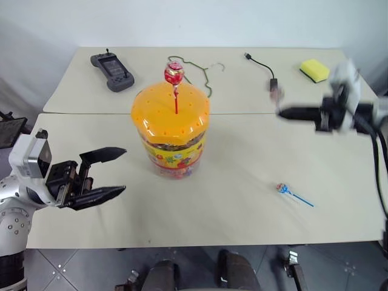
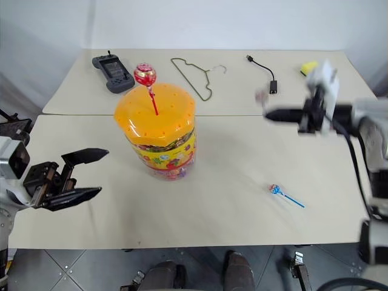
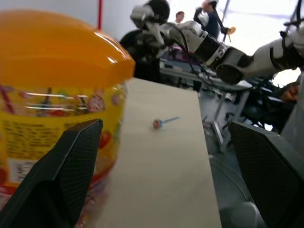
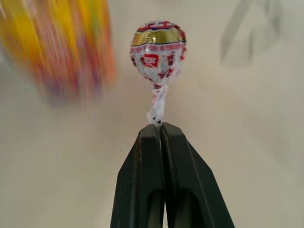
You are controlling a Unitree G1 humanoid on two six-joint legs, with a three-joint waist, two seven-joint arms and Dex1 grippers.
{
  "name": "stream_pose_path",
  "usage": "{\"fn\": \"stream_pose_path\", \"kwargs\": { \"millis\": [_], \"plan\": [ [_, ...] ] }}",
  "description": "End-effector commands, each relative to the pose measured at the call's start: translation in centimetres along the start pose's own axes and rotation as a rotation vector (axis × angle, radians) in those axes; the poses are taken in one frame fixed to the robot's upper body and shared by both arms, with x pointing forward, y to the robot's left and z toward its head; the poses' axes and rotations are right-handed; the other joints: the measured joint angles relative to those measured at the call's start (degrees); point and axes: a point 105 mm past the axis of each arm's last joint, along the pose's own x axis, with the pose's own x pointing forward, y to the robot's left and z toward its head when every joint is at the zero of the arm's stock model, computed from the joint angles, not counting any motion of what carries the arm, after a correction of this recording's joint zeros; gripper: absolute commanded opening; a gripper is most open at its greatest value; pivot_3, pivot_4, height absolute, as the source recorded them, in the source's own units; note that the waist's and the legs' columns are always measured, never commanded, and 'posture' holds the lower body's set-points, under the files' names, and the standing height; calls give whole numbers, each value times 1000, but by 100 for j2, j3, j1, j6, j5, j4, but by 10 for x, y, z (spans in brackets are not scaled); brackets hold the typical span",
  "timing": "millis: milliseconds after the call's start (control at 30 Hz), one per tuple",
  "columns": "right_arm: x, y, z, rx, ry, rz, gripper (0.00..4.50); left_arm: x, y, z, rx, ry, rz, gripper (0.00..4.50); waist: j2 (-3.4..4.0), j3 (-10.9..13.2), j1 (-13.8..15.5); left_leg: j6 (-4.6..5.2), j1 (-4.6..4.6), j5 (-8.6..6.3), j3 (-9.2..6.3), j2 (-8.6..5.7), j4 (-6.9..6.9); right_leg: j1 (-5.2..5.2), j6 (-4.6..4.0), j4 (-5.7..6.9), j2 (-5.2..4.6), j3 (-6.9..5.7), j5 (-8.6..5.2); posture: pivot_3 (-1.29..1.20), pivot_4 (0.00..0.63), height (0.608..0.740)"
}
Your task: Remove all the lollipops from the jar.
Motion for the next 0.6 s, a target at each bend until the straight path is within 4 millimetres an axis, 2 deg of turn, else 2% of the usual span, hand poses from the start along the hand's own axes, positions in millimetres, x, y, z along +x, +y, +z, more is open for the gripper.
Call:
{"fn": "stream_pose_path", "kwargs": {
  "millis": [33,167,233,300,400,467,533,600],
  "plan": [
    [-10,5,-22,-85,107,-40,27,6,-4,-1,60,17,-17,4500,5,3,-16,0,0,0,9,1,4,0,0,0,-1,3,0,0,150,740],
    [-9,5,-42,-23,103,-83,27,7,-6,-12,68,49,-21,4500,8,4,-53,0,19,0,42,8,11,0,-1,11,1,25,0,0,150,740],
    [-17,-2,-83,-10,210,-134,27,10,-7,-19,79,71,-26,4500,7,4,-20,0,22,0,41,9,13,0,-1,14,1,28,0,0,150,740],
    [-23,-5,-101,17,248,-163,27,11,-7,-23,102,95,-31,4500,3,3,67,1,17,-1,38,6,14,0,0,9,0,28,0,0,150,740],
    [-27,-4,-104,-3,257,-147,607,15,-7,-18,100,61,-23,4500,6,4,131,8,9,-4,37,2,21,0,1,-3,-1,28,1,0,150,740],
    [-28,-4,-100,-31,228,-144,1194,16,-8,-16,92,48,-15,4500,6,5,133,8,8,-4,35,4,23,0,1,-2,-1,26,1,0,150,740],
    [-28,-5,-87,-102,164,-133,1884,15,-9,-17,94,61,-6,4500,6,5,126,8,9,-4,36,4,22,0,1,-1,0,26,1,0,150,740],
    [-24,-3,-64,-148,44,-110,2609,14,-9,-15,91,41,15,4500,6,5,122,8,10,-4,37,5,22,0,1,0,0,26,1,0,150,740]
  ]
}}
